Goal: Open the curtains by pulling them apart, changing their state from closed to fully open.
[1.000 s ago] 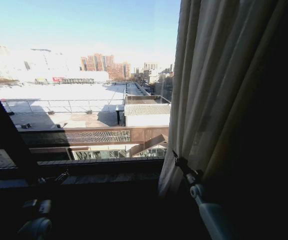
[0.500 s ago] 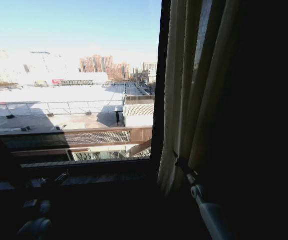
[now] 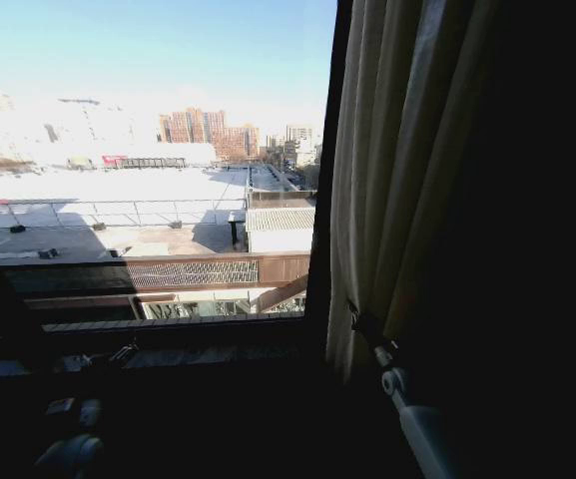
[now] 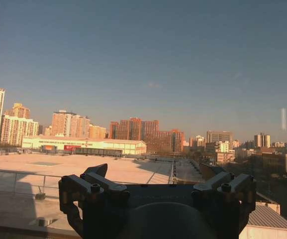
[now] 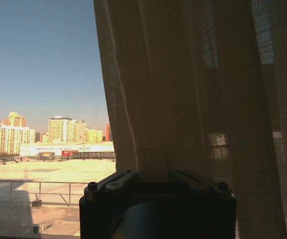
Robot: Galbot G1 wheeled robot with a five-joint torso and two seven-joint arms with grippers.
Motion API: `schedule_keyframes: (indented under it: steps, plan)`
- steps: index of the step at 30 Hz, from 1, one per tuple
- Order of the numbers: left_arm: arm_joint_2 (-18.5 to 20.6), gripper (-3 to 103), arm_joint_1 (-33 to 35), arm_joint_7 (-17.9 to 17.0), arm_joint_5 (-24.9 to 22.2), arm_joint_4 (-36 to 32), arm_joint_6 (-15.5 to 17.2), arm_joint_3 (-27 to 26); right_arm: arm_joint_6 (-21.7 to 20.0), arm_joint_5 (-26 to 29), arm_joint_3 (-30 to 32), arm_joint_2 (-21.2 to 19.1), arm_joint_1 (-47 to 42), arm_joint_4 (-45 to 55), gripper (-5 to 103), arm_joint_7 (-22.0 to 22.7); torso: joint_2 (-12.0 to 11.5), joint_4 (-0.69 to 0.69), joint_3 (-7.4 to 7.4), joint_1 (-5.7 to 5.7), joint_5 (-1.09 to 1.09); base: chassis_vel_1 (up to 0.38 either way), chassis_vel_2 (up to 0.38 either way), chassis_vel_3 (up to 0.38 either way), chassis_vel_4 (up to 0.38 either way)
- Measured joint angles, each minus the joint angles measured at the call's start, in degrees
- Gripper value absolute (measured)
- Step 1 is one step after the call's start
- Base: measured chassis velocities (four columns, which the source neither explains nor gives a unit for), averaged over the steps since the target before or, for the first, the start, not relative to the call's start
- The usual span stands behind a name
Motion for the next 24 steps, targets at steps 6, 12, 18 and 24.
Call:
schedule_keyframes:
  steps: [6,12,18,24]
  plan:
    - [0.0,100,0.0,0.0,0.0,0.0,0.0,0.0,1.9,-1.0,0.3,0.0,0.2,-1.0,0,-1.6,0.0,0.01,0.0,0.0,-0.01,-0.046,-0.037,0.035,0.051]
    - [0.0,100,0.0,0.0,0.0,0.0,0.0,0.0,1.4,-2.2,0.4,-0.5,1.3,-2.7,0,-2.2,0.0,-0.02,0.0,0.0,0.02,-0.069,-0.061,0.06,0.064]
    - [0.0,100,0.0,0.0,0.0,0.0,0.0,0.0,-0.2,-2.6,1.6,-1.2,4.4,-7.2,0,1.9,0.0,0.02,0.0,0.0,-0.01,-0.017,-0.021,0.013,0.013]
    - [0.0,100,0.0,0.0,0.0,0.0,0.0,0.0,-2.6,-3.3,3.9,-2.4,5.6,-9.3,0,9.8,0.0,0.02,0.0,0.0,0.0,0.0,0.0,0.0,0.0]
